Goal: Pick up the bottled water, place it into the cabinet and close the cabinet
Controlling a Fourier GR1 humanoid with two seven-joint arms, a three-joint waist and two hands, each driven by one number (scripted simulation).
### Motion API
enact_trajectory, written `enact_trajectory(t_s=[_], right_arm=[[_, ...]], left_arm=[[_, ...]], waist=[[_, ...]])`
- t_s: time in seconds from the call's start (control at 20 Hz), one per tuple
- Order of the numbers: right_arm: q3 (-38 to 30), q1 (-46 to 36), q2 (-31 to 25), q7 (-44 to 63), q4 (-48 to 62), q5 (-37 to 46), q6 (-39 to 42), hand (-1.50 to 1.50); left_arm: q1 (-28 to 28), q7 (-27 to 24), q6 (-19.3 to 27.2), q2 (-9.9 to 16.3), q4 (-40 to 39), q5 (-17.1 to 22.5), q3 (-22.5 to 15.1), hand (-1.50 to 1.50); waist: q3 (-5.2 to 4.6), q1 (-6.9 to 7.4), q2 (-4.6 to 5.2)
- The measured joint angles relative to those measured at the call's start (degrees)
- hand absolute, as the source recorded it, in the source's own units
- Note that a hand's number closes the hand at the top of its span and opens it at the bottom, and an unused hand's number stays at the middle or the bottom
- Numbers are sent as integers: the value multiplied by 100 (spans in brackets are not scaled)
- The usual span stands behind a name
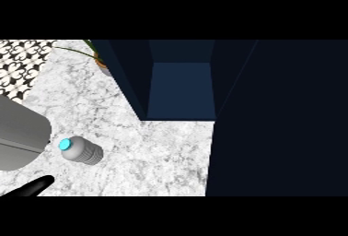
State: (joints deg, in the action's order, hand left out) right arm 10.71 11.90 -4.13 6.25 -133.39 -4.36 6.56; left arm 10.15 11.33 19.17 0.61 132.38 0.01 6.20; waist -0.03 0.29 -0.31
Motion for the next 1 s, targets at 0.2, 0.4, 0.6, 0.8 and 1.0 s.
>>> enact_trajectory(t_s=[0.2, 0.4, 0.6, 0.8, 1.0], right_arm=[[342, 95, 55, 447, -475, 91, -86, -150], [969, 130, 202, 852, -818, 488, -308, -150], [1306, 344, 217, 807, -864, 571, -401, -150], [1497, 234, 260, 978, -872, 605, -585, -150], [1715, 232, 263, 1028, -877, 698, -752, -150]], left_arm=[[369, 565, 336, -37, 791, -262, -305, -150], [536, 995, 536, 15, 953, -362, -512, -150], [711, 1328, 675, 112, 1038, -410, -645, -150], [832, 1500, 754, 232, 1081, -421, -687, -150], [939, 1471, 810, 300, 1081, -411, -677, -150]], waist=[[3, -7, 8], [4, -14, 10], [6, -18, 6], [5, -6, 3], [4, -10, -2]])
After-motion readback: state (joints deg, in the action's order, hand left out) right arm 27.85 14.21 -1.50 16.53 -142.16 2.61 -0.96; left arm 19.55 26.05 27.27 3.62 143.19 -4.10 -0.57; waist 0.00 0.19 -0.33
